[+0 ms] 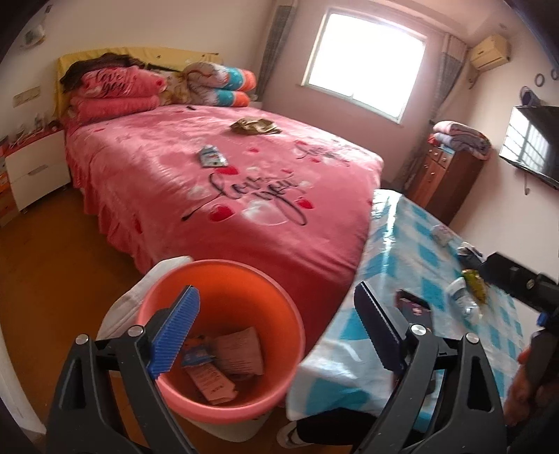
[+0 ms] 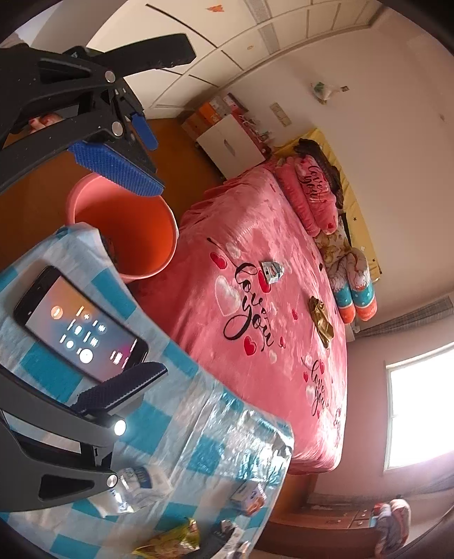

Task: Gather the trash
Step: 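Move both open tools back over the trash on the table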

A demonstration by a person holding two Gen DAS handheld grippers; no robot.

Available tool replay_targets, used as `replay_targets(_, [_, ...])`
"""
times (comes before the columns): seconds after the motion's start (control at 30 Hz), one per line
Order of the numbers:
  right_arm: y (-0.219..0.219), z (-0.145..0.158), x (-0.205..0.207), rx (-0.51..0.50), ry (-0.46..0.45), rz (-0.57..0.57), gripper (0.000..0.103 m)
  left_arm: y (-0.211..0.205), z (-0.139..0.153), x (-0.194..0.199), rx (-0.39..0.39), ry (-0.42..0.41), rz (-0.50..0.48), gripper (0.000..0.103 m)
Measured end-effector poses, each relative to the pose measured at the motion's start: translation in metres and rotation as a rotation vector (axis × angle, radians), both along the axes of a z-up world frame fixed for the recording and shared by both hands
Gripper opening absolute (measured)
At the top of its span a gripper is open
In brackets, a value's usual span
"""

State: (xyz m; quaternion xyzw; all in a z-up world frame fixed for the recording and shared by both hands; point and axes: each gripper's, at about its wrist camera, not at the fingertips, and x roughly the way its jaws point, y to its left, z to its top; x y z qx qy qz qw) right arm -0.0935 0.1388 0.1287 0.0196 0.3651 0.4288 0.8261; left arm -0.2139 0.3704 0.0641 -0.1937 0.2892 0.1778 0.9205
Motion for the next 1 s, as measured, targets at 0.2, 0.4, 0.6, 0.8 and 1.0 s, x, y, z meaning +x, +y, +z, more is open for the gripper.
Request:
replay_targets(0.2, [-0.033, -0.003, 0.004, 0.03, 0.009, -0.049, 0.095, -0.026, 0.009, 0.013, 0.014, -0.001, -0.061, 0.091])
replay_targets(0.4, [-0.066, -0.006, 0.011, 0.043, -0.002, -0.108, 0.095, -0.052, 0.015, 0.025, 0.023, 0.007, -0.119, 0.091])
replay_targets(0.6, [-0.101, -0.015, 0.023, 0.064, 0.014, -0.157, 0.095, -0.081, 0.021, 0.04, 0.047, 0.021, -0.18, 0.091])
replay_targets(0.8, [-0.141, -0.02, 0.039, 0.082, 0.019, -0.234, 0.095, -0.112, 0.031, 0.061, 0.079, 0.022, -0.251, 0.091])
replay_targets(1.0, [-0.191, -0.027, 0.062, 0.082, 0.037, -0.337, 0.095, -0.15, 0.041, 0.1, 0.127, 0.034, -0.334, 0.091])
